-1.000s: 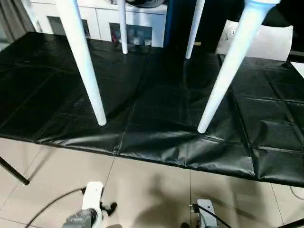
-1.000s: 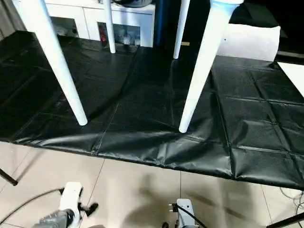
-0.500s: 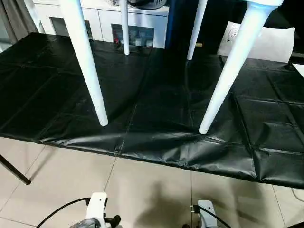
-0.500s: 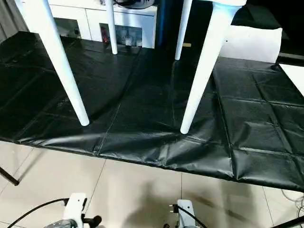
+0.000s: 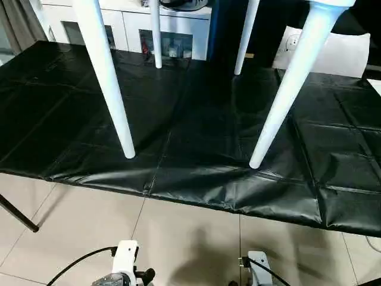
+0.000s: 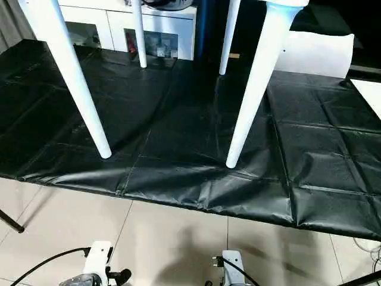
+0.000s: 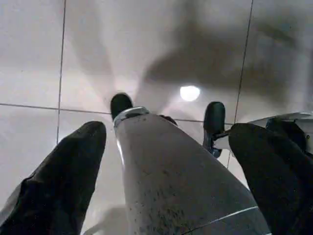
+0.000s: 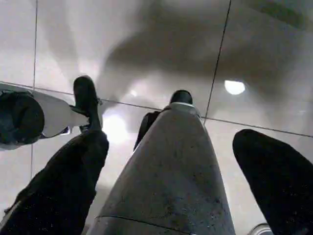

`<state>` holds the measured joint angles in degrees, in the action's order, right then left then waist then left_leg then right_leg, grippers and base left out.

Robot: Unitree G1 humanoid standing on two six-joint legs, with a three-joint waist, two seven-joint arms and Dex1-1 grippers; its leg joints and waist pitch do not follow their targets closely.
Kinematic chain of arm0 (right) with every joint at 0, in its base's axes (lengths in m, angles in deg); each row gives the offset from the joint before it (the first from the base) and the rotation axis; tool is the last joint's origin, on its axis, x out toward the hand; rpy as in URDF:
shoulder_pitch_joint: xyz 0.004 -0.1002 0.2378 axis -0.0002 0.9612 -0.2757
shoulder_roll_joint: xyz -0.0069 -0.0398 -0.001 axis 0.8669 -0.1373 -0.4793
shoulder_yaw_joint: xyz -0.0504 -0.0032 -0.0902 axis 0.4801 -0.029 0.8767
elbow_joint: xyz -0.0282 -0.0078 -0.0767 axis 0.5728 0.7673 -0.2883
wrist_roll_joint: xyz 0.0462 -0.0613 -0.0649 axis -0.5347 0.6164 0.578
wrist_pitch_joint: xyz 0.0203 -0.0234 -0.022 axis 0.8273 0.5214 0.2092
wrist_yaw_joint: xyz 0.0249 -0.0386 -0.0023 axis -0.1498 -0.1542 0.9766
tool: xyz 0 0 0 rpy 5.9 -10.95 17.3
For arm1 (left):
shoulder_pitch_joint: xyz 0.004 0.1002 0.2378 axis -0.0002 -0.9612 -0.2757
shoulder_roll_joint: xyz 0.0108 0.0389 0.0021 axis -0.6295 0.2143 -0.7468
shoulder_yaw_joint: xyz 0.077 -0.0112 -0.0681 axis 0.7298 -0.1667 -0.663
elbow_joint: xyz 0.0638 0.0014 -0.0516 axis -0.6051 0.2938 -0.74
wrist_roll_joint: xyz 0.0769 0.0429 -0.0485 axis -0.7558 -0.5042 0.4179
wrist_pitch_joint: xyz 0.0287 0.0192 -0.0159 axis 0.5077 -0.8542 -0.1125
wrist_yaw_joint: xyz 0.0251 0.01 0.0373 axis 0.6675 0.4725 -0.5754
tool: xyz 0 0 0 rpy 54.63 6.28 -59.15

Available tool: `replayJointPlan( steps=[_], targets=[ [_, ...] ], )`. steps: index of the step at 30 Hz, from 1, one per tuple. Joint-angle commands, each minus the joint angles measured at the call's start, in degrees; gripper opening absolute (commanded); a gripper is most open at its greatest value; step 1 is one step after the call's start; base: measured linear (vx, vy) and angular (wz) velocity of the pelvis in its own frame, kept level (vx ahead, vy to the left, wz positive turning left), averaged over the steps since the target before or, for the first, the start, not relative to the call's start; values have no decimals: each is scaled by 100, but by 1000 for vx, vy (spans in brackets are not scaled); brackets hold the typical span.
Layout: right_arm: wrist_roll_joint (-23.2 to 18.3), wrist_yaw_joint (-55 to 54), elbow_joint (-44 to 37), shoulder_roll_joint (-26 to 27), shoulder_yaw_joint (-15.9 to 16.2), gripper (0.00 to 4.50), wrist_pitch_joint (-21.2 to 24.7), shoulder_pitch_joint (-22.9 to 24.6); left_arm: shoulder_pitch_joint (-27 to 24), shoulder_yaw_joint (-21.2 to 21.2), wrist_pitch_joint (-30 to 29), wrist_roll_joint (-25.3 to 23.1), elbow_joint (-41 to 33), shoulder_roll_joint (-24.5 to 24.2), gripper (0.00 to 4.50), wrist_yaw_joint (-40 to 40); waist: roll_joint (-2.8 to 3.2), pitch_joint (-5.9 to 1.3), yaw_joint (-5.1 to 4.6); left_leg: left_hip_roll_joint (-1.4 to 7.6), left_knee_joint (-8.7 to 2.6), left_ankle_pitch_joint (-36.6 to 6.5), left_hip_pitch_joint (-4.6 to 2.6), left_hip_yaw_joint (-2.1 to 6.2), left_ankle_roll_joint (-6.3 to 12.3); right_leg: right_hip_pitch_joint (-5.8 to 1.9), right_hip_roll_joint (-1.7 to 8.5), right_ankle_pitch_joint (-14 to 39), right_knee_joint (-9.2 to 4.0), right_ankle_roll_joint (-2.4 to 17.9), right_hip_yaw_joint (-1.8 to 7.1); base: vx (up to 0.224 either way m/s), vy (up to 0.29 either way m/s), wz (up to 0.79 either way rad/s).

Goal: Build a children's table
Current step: Flip table

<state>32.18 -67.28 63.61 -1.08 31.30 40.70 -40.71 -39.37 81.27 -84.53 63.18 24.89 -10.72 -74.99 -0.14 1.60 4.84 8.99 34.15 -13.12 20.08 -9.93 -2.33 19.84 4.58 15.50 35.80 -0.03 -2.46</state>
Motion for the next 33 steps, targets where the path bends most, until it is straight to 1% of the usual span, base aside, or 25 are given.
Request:
replayJointPlan(
  steps=[1, 4, 6, 13, 16, 18, 20, 22, 24, 29, 33],
  targets=[
    [56, -12, 163, -5, -4, 450, 189, 172, -4, 12, -55, 17, 71, 12, 442, -16, 63, -115, -55, 551, -562, -1347, -28, 202, 163, -73, 572, 110, -503, 1448, 321, 0, 0, 0],
    [56, -12, 163, -5, -4, 450, 189, 172, -4, 12, -55, 17, 71, 12, 442, -16, 69, -118, -55, 554, -562, -1315, -31, 201, 160, -71, 571, 41, -500, 1456, 322, 0, 0, 0],
    [56, -12, 163, -5, -4, 450, 189, 172, -4, 12, -55, 17, 71, 12, 442, -16, 60, -119, -56, 551, -560, -1265, -28, 196, 188, -74, 571, -39, -497, 1459, 320, 0, 0, 0],
    [56, -12, 163, -5, -4, 450, 189, 172, -4, 12, -55, 17, 71, 12, 442, -16, 62, -129, -56, 558, -555, -1106, -29, 189, 263, -85, 570, -271, -482, 1495, 312, 0, 0, 0],
    [56, -12, 163, -5, -4, 450, 189, 172, -4, 12, -55, 17, 71, 12, 442, -16, 63, -136, -54, 559, -552, -1026, -31, 186, 302, -91, 570, -383, -475, 1505, 306, 0, 0, 0],
    [56, -12, 163, -5, -4, 450, 189, 172, -4, 12, -55, 17, 71, 12, 442, -16, 57, -140, -56, 556, -541, -905, -24, 181, 354, -99, 570, -579, -457, 1528, 302, 0, 0, 0],
    [56, -12, 163, -5, -4, 450, 189, 172, -4, 12, -55, 17, 71, 12, 442, -16, 54, -138, -55, 558, -541, -885, -23, 181, 392, -101, 574, -593, -457, 1530, 300, 0, 0, 0],
    [56, -12, 163, -5, -4, 450, 189, 172, -4, 12, -55, 17, 71, 12, 442, -16, 56, -131, -55, 561, -548, -930, -25, 181, 391, -97, 576, -509, -469, 1533, 302, 0, 0, 0],
    [56, -12, 163, -5, -4, 450, 189, 172, -4, 12, -55, 17, 71, 12, 442, -16, 59, -126, -56, 568, -558, -1009, -31, 183, 348, -92, 576, -378, -480, 1530, 306, 0, 0, 0],
    [56, -12, 163, -5, -4, 450, 189, 172, -4, 12, -55, 17, 71, 12, 442, -16, 62, -117, -60, 568, -570, -1101, -31, 183, 284, -88, 576, -269, -495, 1517, 313, 0, 0, 0],
    [56, -12, 163, -5, -4, 450, 189, 172, -4, 12, -55, 17, 71, 12, 442, -16, 61, -124, -60, 567, -566, -1031, -29, 182, 293, -92, 575, -383, -484, 1514, 310, 0, 0, 0]
  ],
)
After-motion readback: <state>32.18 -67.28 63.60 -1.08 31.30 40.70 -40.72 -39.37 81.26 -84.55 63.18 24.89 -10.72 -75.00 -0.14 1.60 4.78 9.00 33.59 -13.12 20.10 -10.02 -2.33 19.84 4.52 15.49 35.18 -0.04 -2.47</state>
